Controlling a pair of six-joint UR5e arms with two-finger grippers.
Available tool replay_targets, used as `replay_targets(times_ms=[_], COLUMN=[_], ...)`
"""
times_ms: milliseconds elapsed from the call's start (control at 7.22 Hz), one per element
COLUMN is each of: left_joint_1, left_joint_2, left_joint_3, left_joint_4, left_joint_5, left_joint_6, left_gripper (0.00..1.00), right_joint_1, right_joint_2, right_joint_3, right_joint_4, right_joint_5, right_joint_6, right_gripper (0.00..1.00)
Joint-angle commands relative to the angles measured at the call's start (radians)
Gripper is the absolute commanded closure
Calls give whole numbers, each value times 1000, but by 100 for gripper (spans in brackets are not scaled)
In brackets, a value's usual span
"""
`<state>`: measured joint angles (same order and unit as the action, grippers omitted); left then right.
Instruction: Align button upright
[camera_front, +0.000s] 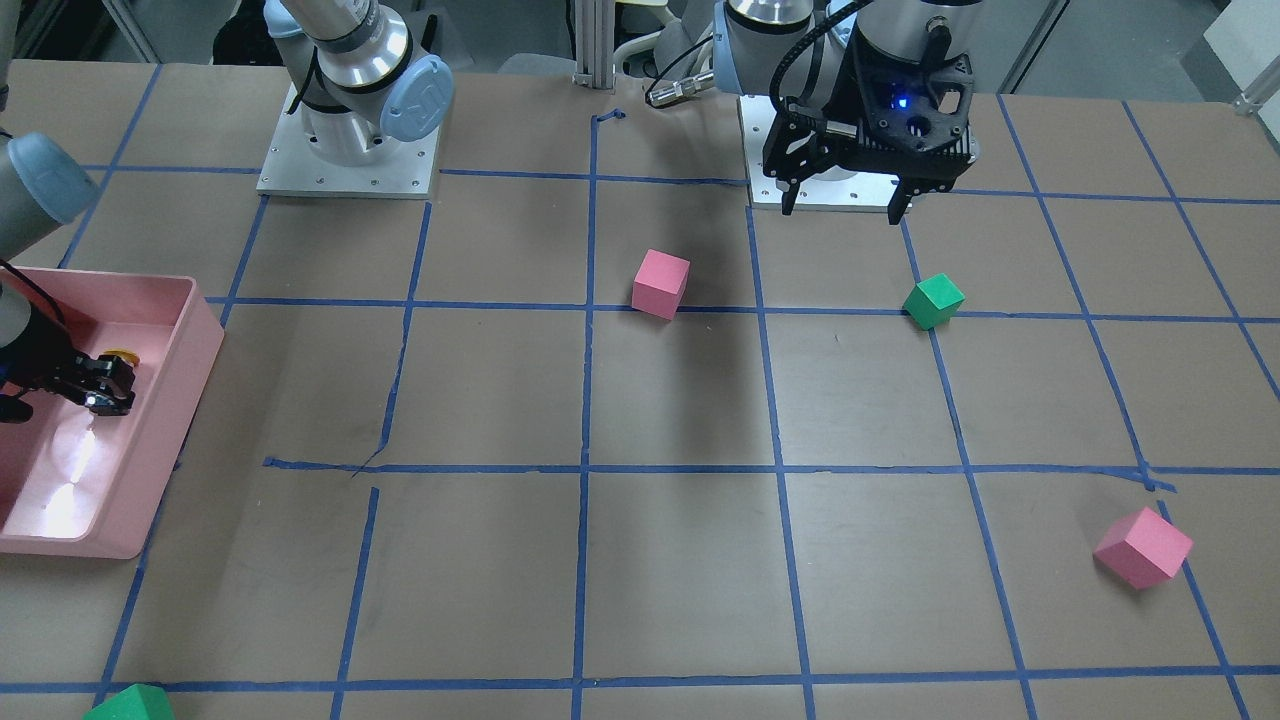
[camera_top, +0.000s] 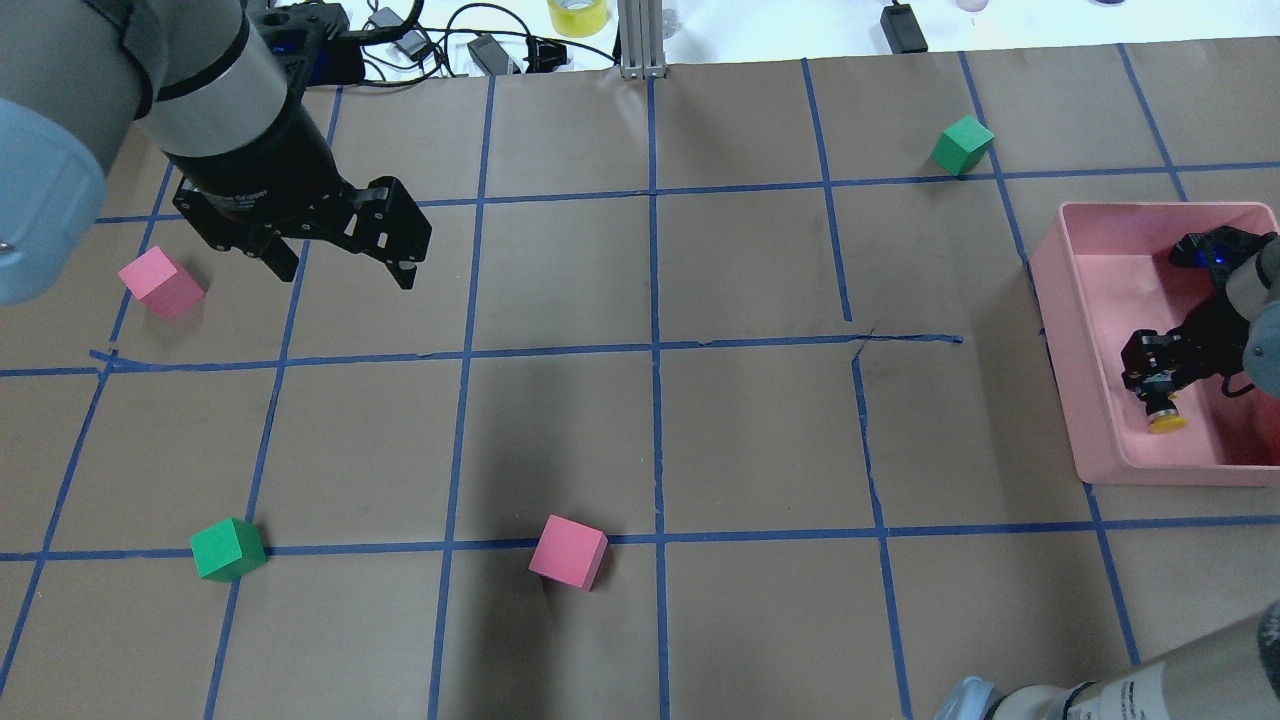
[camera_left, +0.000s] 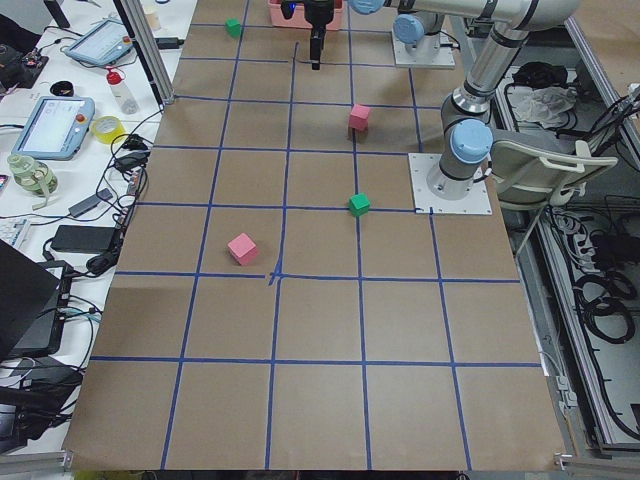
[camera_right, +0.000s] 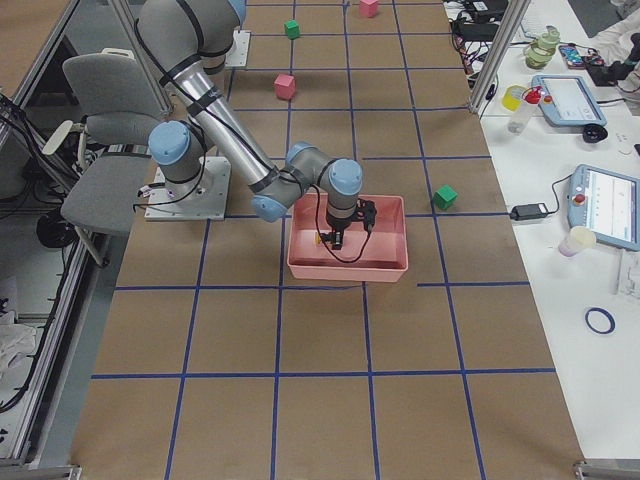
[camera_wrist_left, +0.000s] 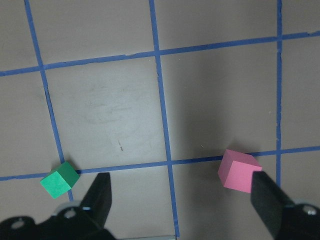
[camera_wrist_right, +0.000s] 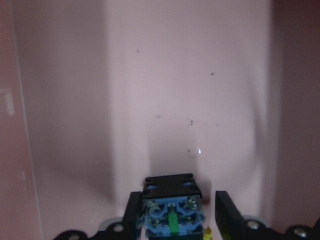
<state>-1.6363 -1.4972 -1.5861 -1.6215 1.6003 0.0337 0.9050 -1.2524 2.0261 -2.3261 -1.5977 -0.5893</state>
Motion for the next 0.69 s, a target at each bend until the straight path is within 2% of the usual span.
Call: replay_targets(times_ms=[0, 415, 554], left_joint_1=[1, 1, 1], left_joint_2=[0, 0, 0], left_joint_3=[0, 1, 1], left_joint_4=[0, 0, 0], left_joint_5=[3, 6, 6], left_joint_6=[0, 0, 0], left_gripper=[0, 0, 0], right_joint_1=[0, 2, 5], right_joint_2=[-7, -19, -36], right_joint_3=[-17, -49, -93], right_joint_4=[33, 80, 117], right_joint_5=[-24, -24, -36], right_joint_6=[3, 5, 11], right_gripper=[100, 100, 100])
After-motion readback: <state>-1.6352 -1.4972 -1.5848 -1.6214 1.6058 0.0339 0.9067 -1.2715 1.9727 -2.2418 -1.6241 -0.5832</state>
